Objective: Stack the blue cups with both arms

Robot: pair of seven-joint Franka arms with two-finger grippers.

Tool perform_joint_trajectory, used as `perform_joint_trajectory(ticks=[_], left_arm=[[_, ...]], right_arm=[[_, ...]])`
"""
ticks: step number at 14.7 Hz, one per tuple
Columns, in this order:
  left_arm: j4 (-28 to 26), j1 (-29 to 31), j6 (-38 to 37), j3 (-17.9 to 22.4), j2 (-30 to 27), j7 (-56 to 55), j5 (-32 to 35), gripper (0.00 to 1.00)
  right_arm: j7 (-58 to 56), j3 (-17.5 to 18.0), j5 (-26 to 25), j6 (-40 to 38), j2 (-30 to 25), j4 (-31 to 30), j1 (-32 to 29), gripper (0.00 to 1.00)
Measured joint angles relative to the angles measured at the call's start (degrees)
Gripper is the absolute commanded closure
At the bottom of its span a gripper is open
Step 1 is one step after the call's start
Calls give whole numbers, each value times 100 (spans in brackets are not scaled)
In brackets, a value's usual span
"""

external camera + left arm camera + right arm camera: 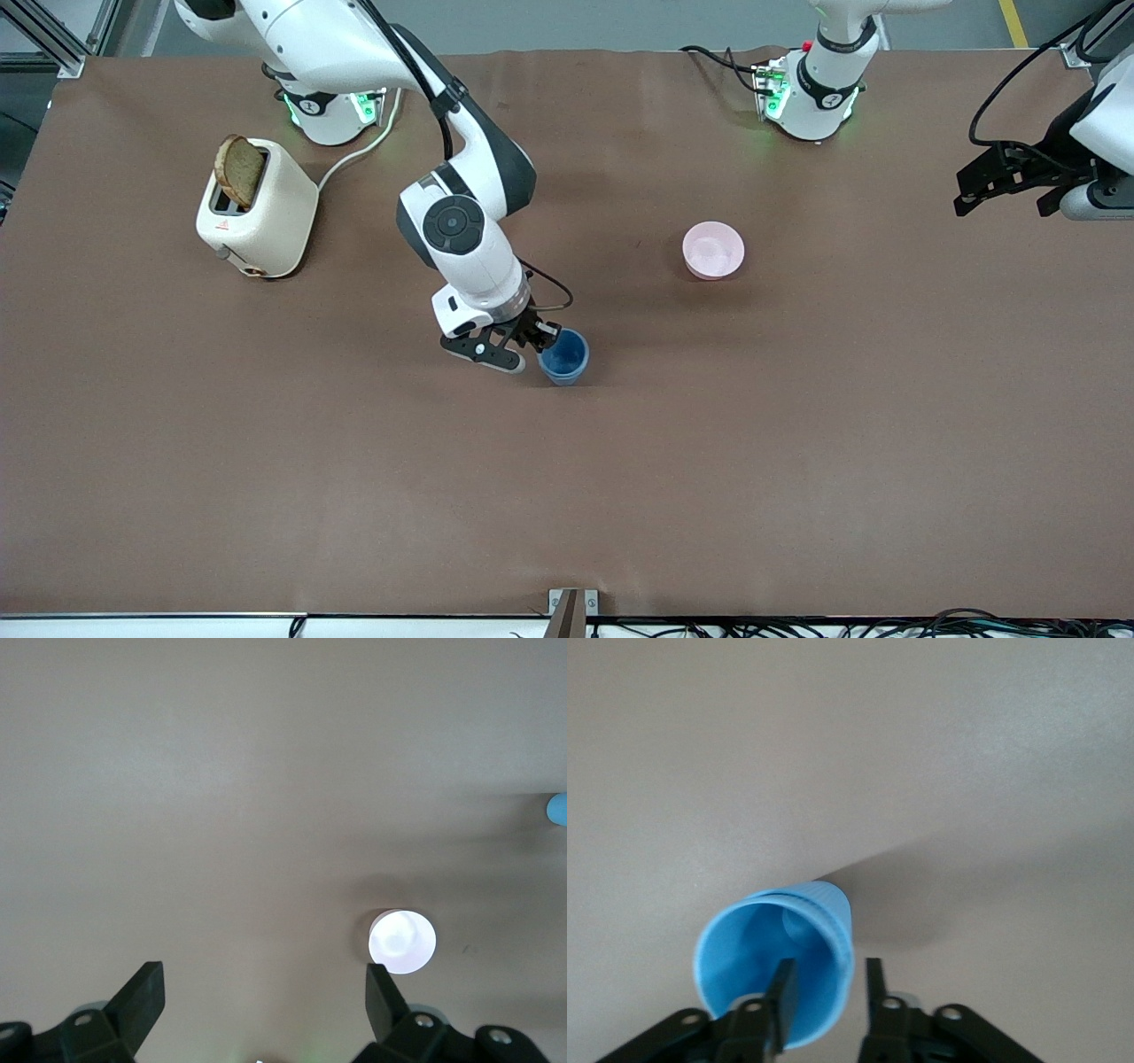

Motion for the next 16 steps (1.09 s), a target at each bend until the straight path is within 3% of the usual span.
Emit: perform_joint_trajectory(ticks=[5, 11, 16], left_arm=[[16, -5, 0, -4, -22, 0, 0, 0], [53, -6, 0, -4, -30, 6, 0, 0], [68, -5, 0, -2, -30, 9, 0, 0]], right_arm=[[-394, -225, -99, -309, -421, 139, -392, 5], [-2422, -337, -252, -1914, -1960, -178, -2128, 4], [-4117, -345, -309, -3077, -2851, -309, -3440, 0]])
